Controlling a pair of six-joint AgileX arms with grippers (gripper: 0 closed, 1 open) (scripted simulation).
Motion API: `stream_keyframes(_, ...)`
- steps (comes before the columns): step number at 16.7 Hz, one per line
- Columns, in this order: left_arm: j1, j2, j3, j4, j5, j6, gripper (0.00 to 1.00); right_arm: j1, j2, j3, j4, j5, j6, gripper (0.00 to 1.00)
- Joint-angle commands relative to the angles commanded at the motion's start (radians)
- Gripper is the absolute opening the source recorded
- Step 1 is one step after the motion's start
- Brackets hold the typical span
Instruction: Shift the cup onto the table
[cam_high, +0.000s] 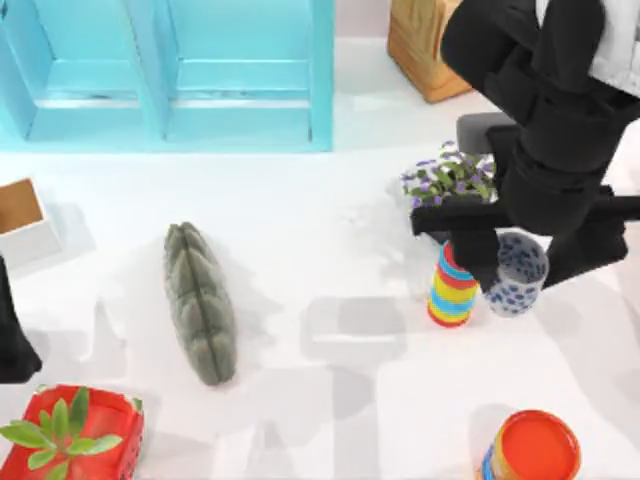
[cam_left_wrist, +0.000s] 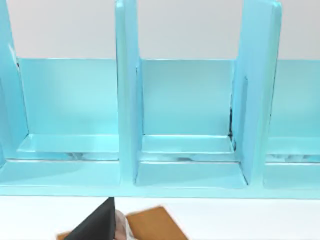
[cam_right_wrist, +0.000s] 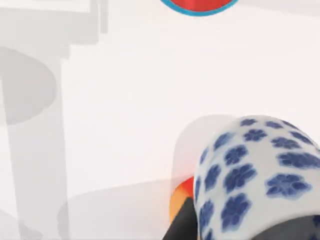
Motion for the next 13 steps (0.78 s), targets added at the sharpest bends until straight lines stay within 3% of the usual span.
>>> stream_keyframes(7, 0.000, 0.000, 0.000, 0.000, 0.000, 0.000, 1.00, 0.275, 0.184, 0.210, -0.008, -0.003, 0.330, 0.00)
stream_keyframes(13, 0.000, 0.000, 0.000, 0.000, 0.000, 0.000, 1.00, 0.309, 0.214, 0.244, -0.009, -0.001, 0.379, 0.00)
